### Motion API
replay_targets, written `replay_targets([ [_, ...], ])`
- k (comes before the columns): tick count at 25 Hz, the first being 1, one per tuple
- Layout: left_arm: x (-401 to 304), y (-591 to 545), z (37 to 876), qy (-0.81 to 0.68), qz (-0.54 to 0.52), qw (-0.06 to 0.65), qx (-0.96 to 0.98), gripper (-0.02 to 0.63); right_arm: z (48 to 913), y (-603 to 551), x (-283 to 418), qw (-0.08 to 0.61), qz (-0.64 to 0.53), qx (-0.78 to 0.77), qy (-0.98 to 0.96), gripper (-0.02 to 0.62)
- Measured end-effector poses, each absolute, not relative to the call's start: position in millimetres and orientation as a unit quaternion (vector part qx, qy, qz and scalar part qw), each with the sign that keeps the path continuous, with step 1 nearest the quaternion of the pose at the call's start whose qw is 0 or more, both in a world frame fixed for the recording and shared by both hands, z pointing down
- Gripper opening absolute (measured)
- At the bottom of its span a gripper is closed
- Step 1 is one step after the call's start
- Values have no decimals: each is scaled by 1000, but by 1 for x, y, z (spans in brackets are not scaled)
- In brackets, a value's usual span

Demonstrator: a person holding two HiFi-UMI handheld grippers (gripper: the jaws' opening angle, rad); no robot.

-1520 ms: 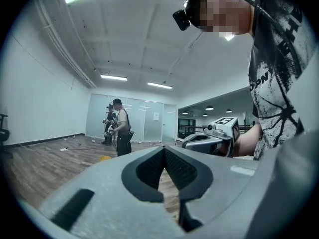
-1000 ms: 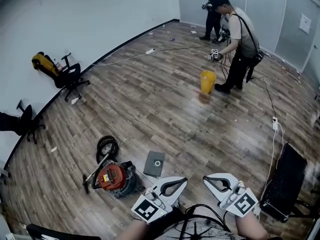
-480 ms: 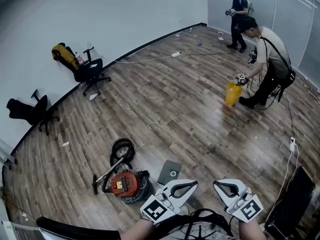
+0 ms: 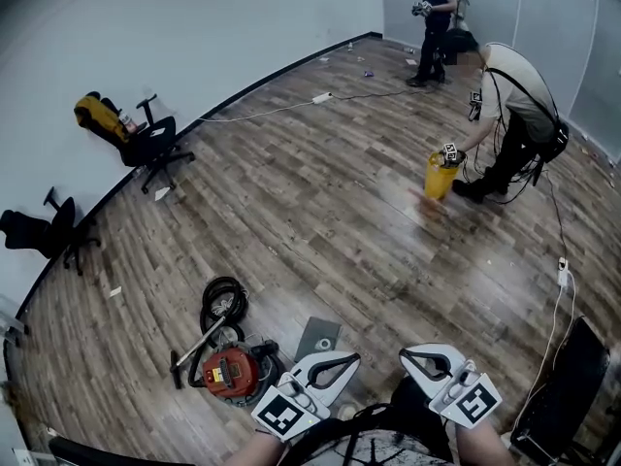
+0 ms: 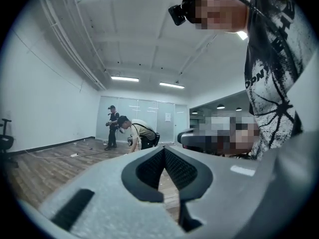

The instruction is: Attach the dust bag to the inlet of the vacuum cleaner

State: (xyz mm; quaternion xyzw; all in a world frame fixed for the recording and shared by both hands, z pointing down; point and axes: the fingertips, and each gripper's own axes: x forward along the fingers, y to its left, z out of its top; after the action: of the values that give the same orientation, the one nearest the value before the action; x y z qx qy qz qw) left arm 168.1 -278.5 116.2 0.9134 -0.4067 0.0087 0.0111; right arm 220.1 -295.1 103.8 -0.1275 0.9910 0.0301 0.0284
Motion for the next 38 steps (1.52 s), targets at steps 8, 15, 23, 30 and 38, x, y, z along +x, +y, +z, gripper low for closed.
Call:
replay_targets([
  [8,184,-377,107,-465,0,14,885,3,103,-396,224,52,25,-53,997,6],
  [15,203,-445,99,-521,-25,8,853,3,104,-472,241,38,3,7,999,6],
  [23,187,-480,108,-606,-28,20,795,3,114,-515,226,20,4,102,995,6],
  [30,134,-463,112,-687,-25,37,725,3,108,-510,159,28,2,192,981,6],
  [38,36,-410,92,-756,-27,10,654,3,88,-452,50,30,18,293,956,5],
])
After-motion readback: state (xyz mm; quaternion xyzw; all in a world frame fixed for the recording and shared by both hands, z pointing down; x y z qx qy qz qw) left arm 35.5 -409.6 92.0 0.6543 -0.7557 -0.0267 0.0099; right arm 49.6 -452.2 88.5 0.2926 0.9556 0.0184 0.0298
